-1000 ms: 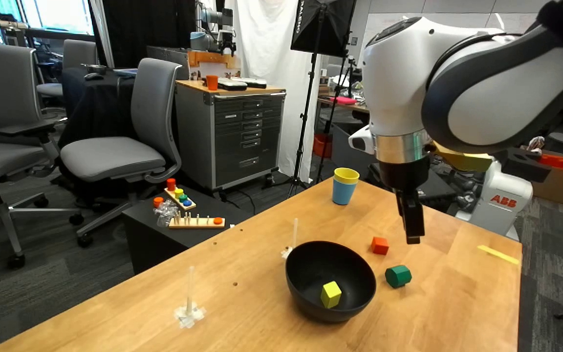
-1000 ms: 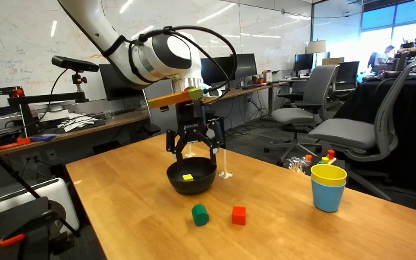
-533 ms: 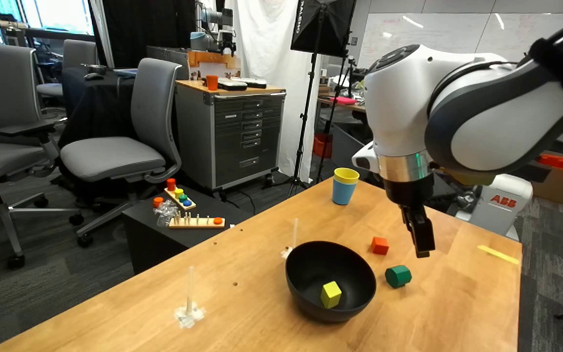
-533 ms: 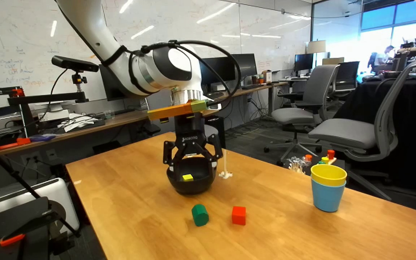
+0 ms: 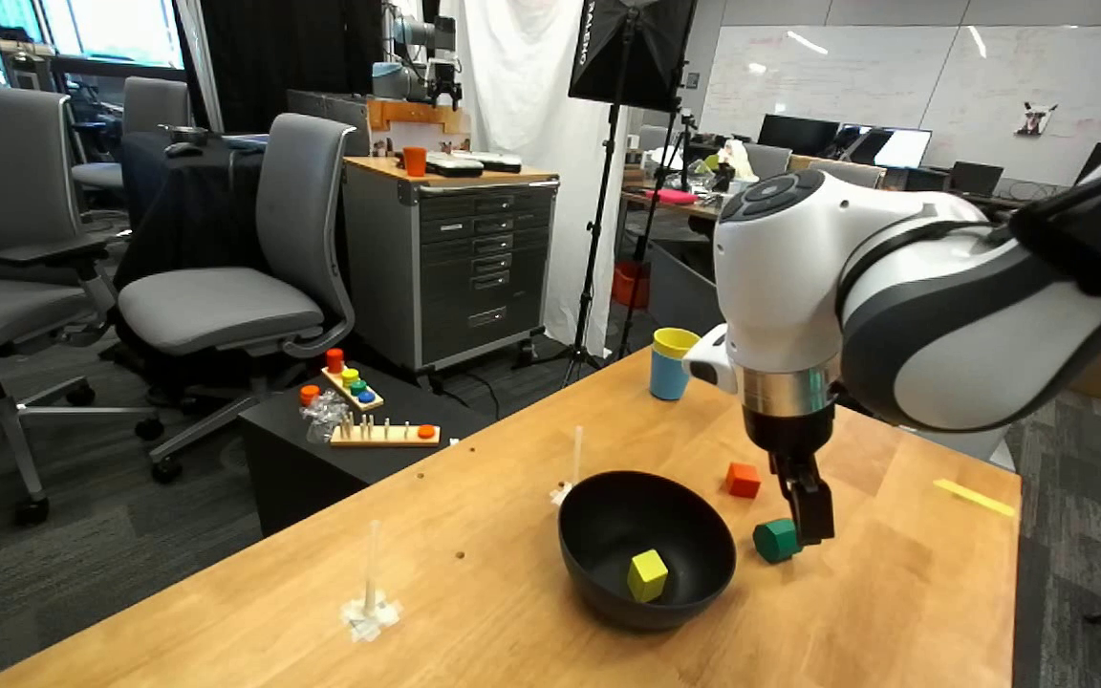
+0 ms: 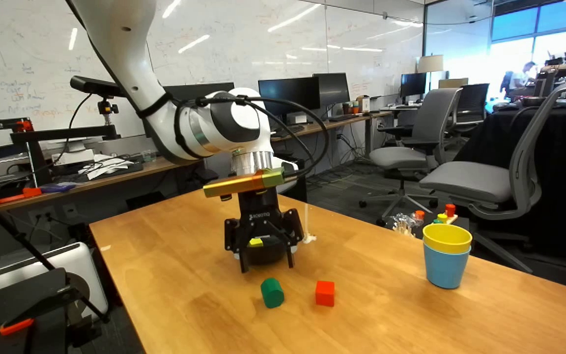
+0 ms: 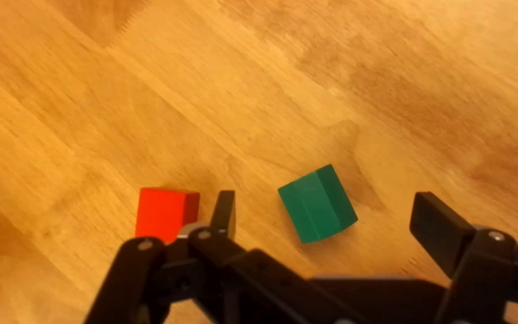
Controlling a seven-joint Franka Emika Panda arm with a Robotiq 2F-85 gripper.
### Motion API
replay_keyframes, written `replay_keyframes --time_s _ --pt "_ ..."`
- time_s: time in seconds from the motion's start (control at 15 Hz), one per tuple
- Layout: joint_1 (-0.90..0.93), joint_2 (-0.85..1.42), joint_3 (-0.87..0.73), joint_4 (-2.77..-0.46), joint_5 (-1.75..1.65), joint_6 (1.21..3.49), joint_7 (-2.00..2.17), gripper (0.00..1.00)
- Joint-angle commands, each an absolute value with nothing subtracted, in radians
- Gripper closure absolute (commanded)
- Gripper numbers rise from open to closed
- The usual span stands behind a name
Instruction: Put the yellow, green and orange blocks inside the black bowl
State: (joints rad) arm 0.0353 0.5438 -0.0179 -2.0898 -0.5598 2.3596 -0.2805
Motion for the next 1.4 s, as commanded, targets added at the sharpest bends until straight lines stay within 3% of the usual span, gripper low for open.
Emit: replay_keyframes --time_s 0.0,1.07,1.2,1.33 --pt "0.055 0.584 -0.05 -2.084 -0.618 2.411 -0.233 0.0" --pt "0.065 0.679 -0.045 -2.034 -0.618 2.424 -0.238 0.0" --pt "0.065 0.686 -0.044 -2.029 -0.615 2.421 -0.24 0.26" --pt "0.065 0.692 -0.043 -2.024 -0.614 2.419 -0.242 0.42"
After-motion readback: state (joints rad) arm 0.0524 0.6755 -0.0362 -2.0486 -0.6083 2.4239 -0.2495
